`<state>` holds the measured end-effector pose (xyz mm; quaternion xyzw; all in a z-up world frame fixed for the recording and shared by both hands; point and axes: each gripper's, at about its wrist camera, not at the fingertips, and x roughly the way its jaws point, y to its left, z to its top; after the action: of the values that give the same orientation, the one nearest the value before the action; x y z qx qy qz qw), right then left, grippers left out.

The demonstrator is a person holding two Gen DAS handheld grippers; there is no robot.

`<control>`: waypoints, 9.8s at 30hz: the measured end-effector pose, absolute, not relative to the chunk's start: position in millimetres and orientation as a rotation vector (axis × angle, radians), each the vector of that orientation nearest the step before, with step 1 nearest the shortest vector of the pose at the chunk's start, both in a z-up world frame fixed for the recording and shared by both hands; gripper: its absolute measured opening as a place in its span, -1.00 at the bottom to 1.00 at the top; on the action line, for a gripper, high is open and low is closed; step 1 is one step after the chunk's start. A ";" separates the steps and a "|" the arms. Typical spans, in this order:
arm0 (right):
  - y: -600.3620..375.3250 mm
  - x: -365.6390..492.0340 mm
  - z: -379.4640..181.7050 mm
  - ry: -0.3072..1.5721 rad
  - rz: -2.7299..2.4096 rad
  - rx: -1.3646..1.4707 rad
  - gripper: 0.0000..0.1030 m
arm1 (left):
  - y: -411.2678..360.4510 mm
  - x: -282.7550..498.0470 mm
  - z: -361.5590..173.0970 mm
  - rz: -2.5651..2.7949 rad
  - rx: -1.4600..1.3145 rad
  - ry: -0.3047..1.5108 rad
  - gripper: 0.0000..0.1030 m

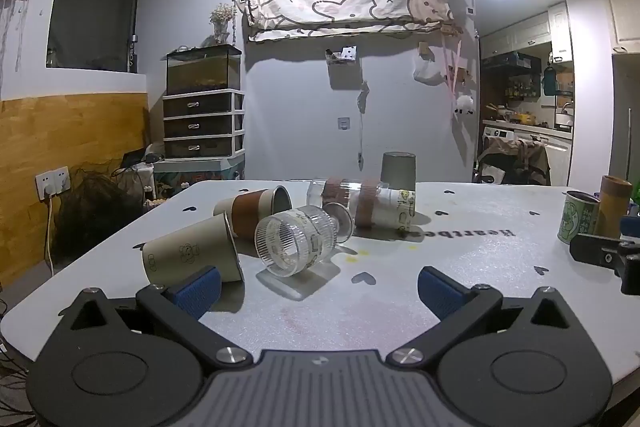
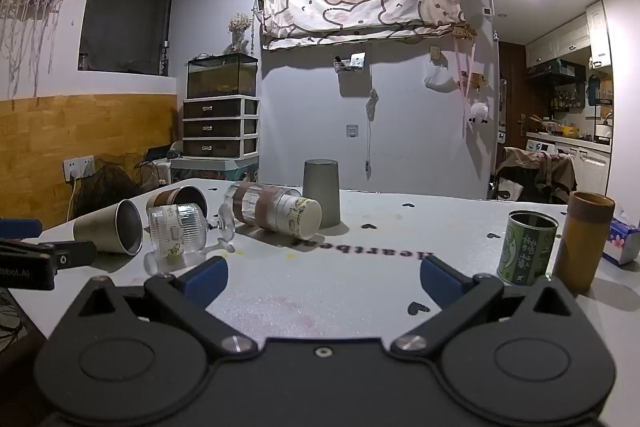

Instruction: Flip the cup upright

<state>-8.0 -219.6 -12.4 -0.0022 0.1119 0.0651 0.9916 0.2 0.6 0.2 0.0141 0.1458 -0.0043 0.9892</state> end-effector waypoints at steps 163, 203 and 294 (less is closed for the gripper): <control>-223.4 -8.5 -48.6 0.262 0.116 0.119 1.00 | 28.3 104.3 -31.6 -0.342 0.014 0.796 0.23; -273.6 134.3 -87.0 0.825 0.267 0.995 0.62 | -109.9 62.7 -60.4 -0.461 0.065 0.586 0.17; -300.2 32.0 -16.2 0.219 -0.102 0.123 0.82 | -62.5 49.9 -32.5 -0.465 -0.070 0.364 0.82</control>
<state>32.0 -300.2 -16.2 0.0615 0.1094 -0.0510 0.9908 49.9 -62.5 -32.5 -0.0346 0.1792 -0.2291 0.9561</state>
